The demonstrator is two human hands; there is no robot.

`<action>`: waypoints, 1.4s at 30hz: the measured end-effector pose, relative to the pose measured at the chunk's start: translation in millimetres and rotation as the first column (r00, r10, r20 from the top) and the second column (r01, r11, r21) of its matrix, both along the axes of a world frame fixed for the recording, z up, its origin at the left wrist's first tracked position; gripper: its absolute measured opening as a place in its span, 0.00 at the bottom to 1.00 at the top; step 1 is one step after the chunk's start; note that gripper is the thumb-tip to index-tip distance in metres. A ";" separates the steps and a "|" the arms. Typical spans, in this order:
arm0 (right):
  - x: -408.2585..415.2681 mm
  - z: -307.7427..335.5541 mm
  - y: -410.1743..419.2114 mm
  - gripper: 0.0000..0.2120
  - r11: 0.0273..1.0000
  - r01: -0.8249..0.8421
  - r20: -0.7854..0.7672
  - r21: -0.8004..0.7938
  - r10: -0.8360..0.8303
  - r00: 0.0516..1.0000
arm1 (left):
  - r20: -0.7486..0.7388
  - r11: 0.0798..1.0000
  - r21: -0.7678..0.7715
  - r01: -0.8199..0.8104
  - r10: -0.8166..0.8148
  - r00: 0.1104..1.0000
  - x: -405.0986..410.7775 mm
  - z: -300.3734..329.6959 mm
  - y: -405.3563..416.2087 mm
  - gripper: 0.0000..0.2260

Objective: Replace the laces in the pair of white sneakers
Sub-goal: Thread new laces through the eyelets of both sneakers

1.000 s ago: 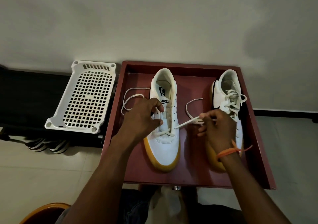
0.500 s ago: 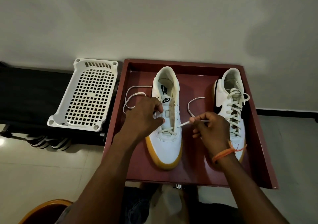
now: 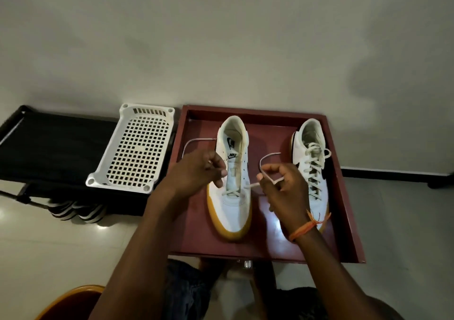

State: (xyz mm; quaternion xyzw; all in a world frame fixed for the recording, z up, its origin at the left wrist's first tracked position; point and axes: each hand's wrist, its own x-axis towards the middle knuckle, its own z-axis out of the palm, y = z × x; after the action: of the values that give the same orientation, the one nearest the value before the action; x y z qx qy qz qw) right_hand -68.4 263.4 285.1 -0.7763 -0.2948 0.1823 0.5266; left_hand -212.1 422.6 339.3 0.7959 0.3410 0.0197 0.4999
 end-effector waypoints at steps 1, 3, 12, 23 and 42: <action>-9.3 11.4 -2.5 0.07 0.999 -0.054 -0.035 0.004 0.054 0.998 | 0.037 1.000 -0.018 0.003 -0.003 0.999 -4.4 13.2 -5.8 0.01; -28.6 33.8 -5.6 0.10 0.982 -0.190 -0.082 0.001 0.190 0.978 | 0.075 0.999 -0.007 0.045 -0.044 0.996 -11.4 37.8 -14.9 0.03; -79.4 145.4 -8.1 0.23 0.908 -0.356 -0.110 0.223 0.386 0.916 | 0.318 0.997 -0.064 0.050 -0.027 0.948 -34.2 165.6 -46.0 0.08; -91.4 229.6 -36.1 0.15 0.854 -0.139 -0.493 0.502 0.414 0.765 | 0.393 0.967 0.059 0.248 -0.251 0.885 -45.4 229.6 -75.2 0.19; -4.9 194.3 -44.9 0.08 0.867 0.092 -0.724 0.489 0.344 0.598 | -0.020 0.964 0.188 0.188 -0.188 0.982 -56.7 93.4 -2.4 0.10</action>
State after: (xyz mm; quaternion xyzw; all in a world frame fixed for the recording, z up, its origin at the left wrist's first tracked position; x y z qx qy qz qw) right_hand -73.2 218.4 479.4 -0.4348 -0.1222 0.4658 0.7610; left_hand -268.7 420.2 432.7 0.8686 0.2611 0.0037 0.4211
